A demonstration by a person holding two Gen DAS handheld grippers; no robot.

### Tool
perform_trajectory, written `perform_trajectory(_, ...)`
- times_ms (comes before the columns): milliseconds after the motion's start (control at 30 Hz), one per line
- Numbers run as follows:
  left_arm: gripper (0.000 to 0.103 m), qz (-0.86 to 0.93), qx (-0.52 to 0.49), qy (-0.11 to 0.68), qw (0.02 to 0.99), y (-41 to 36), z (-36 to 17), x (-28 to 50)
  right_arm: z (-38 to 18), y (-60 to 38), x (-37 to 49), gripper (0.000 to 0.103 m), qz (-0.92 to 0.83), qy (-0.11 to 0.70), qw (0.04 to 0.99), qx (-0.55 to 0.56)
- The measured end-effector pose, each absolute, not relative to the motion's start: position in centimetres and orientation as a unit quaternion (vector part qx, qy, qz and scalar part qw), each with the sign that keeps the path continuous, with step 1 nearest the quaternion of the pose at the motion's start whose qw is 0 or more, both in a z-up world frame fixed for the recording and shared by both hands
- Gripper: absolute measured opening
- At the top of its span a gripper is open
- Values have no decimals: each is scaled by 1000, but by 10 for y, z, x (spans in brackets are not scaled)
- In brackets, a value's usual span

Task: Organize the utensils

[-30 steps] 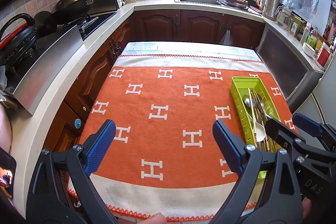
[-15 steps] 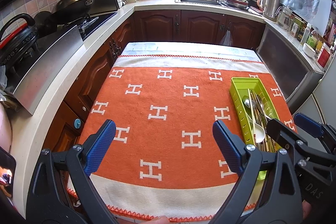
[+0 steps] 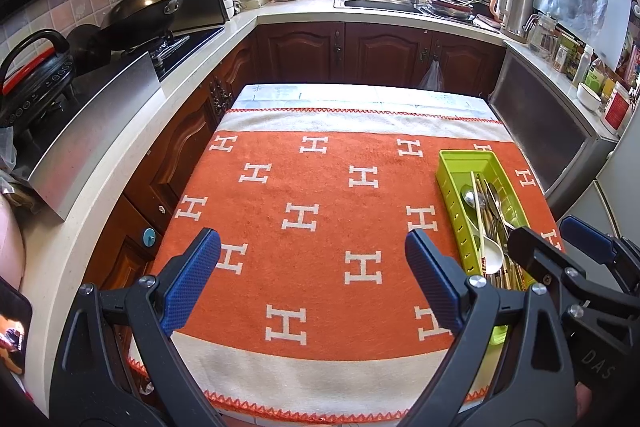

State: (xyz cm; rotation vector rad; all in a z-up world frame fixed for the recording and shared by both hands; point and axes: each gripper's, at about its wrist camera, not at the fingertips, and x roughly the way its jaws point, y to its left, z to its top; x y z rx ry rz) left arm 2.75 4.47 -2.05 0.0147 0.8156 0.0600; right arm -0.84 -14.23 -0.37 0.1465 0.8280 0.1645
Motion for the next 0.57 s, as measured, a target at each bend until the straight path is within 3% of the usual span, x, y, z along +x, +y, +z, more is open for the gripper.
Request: perform_trajectory(567, 92, 29, 3, 411, 911, 44, -22, 27, -5, -136, -8, 76, 75, 413, 905, 73)
